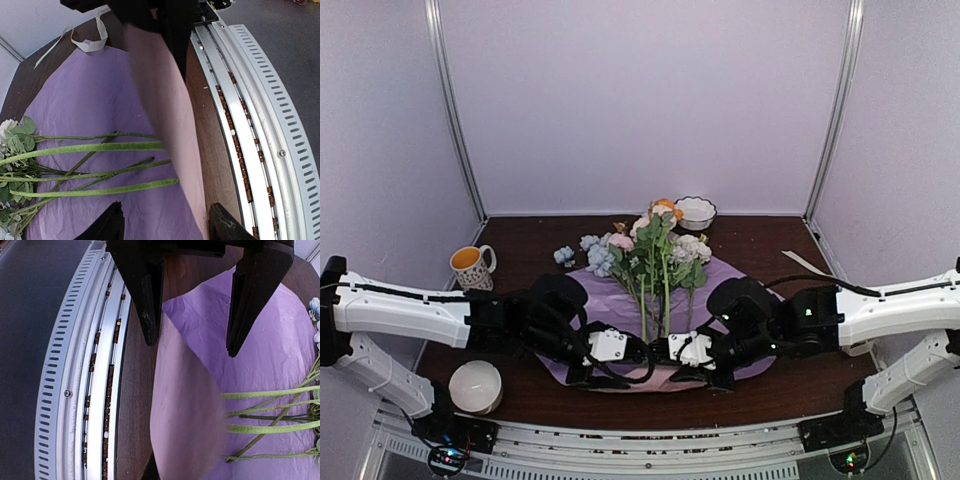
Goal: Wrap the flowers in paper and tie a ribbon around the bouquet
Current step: Pass from the right arm to the left, then fold the bottom corner of the flattened wrapping paper at the center of the board.
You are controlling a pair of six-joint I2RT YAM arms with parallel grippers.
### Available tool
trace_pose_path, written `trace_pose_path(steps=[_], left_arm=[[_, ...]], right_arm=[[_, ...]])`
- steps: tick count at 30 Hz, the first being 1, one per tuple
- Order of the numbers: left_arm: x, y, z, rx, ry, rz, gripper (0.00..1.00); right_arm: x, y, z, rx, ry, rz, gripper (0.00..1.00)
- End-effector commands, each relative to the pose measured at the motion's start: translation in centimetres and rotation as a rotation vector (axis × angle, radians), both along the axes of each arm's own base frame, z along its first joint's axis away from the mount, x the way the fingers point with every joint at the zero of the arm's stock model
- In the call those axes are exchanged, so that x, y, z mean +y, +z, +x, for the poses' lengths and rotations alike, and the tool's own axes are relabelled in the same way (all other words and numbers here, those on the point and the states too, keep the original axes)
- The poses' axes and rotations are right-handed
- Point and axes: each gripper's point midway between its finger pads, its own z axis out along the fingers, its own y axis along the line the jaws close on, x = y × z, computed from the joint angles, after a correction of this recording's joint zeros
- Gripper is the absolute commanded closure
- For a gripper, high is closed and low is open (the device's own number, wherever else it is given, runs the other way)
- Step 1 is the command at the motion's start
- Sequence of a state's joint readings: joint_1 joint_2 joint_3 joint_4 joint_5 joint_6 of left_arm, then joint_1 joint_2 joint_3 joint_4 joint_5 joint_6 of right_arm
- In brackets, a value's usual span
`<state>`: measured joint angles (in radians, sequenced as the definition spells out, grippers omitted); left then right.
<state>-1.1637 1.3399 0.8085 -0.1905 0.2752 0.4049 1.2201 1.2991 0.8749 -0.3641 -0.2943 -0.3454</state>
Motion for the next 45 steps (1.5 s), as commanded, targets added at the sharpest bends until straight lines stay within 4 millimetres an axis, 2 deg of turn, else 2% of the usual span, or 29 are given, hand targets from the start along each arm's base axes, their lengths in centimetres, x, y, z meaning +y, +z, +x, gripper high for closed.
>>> trace_pose_path(steps=[1, 5, 7, 9, 12, 15, 18, 20, 22, 25, 28, 32, 35, 39, 43, 45], left_arm=[[-2.0, 1.8, -0.2, 0.057, -0.032, -0.089, 0.40], [-2.1, 1.7, -0.4, 0.102, -0.034, -0.095, 0.44], [-2.2, 1.6, -0.1, 0.132, -0.022, -0.104, 0.51], [-2.5, 1.6, 0.1, 0.176, -0.015, -0.109, 0.66], [-2.6, 1.4, 0.5, 0.212, 0.007, -0.104, 1.00], [-2.4, 1.2, 1.8, 0.223, 0.069, -0.104, 1.00], [-1.6, 0.3, 4.9, 0.216, 0.219, -0.091, 1.00], [-1.0, -0.5, 7.2, 0.229, 0.321, -0.083, 1.00], [-0.8, -1.0, 8.3, 0.238, 0.348, -0.071, 1.00], [-1.0, -1.8, 8.9, 0.235, 0.356, -0.052, 1.00], [-0.8, -2.7, 10.0, 0.251, 0.384, -0.028, 1.00], [0.1, -3.5, 11.6, 0.265, 0.442, 0.014, 1.00], [0.7, -3.8, 11.8, 0.247, 0.453, 0.041, 1.00], [1.7, -4.3, 12.6, 0.234, 0.489, 0.058, 1.00], [3.1, -5.7, 15.4, 0.214, 0.578, 0.112, 1.00], [3.2, -6.9, 16.1, 0.230, 0.587, 0.141, 1.00]], right_arm=[[0.5, 1.0, 0.7, 0.069, -0.001, 0.028, 1.00], [1.0, 1.0, 1.6, 0.120, -0.032, 0.040, 1.00], [1.4, 1.1, 2.1, 0.137, -0.048, 0.048, 1.00], [1.7, 1.2, 2.7, 0.155, -0.067, 0.053, 1.00], [1.8, 1.0, 3.3, 0.186, -0.093, 0.047, 1.00], [1.1, 0.8, 4.4, 0.232, -0.159, 0.052, 0.87], [0.0, 1.1, 5.5, 0.339, -0.225, 0.109, 0.70], [-0.5, 1.4, 6.7, 0.420, -0.283, 0.180, 0.65], [-1.1, 1.0, 8.0, 0.490, -0.365, 0.224, 0.62], [-2.6, -1.2, 11.0, 0.564, -0.553, 0.239, 0.62], [-4.8, -5.4, 14.2, 0.600, -0.774, 0.159, 0.67], [-6.0, -10.5, 15.1, 0.669, -0.917, 0.036, 0.70], [-7.7, -13.6, 15.3, 0.646, -1.001, -0.070, 0.75], [-9.9, -15.2, 15.0, 0.606, -1.072, -0.156, 0.77], [-10.6, -15.0, 15.0, 0.583, -1.093, -0.165, 0.77], [-10.6, -14.6, 15.0, 0.576, -1.089, -0.158, 0.77]])
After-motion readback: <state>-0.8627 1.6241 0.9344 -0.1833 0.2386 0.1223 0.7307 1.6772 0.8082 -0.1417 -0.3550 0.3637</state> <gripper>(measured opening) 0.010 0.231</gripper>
